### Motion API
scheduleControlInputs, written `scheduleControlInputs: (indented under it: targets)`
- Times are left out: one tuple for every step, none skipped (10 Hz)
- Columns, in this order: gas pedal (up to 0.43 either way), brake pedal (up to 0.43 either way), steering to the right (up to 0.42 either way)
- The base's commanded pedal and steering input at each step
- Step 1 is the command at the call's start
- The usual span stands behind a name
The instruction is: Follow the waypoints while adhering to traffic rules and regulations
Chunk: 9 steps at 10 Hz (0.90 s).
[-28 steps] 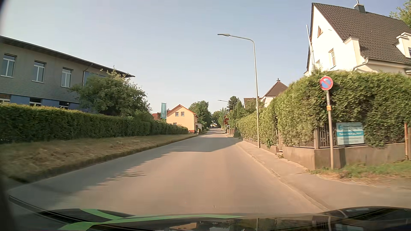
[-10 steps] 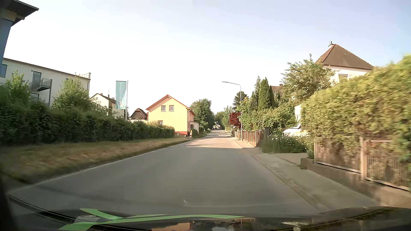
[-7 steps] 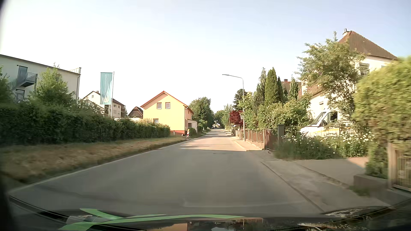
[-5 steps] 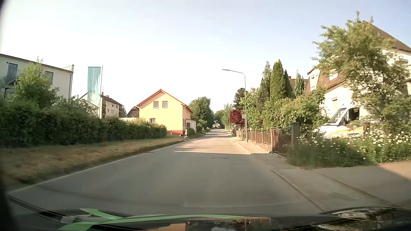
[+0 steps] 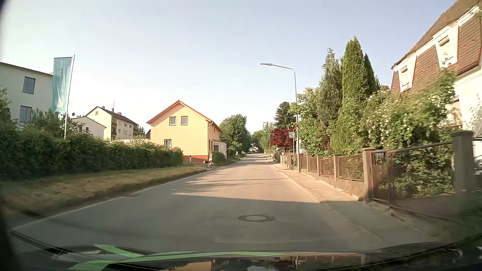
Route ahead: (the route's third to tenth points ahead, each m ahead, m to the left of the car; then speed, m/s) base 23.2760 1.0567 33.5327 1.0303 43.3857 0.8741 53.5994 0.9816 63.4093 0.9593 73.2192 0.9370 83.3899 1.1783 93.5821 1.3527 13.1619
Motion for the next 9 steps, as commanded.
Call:
scheduleControlInputs:
  targets:
    - [0.197,0.000,-0.003]
    - [0.197,0.000,-0.003]
    - [0.197,0.000,-0.003]
    - [0.189,0.000,-0.002]
    - [0.177,0.000,-0.002]
    - [0.177,0.000,-0.002]
    - [0.177,0.000,-0.001]
    - [0.169,0.000,-0.001]
    - [0.150,0.000,-0.001]
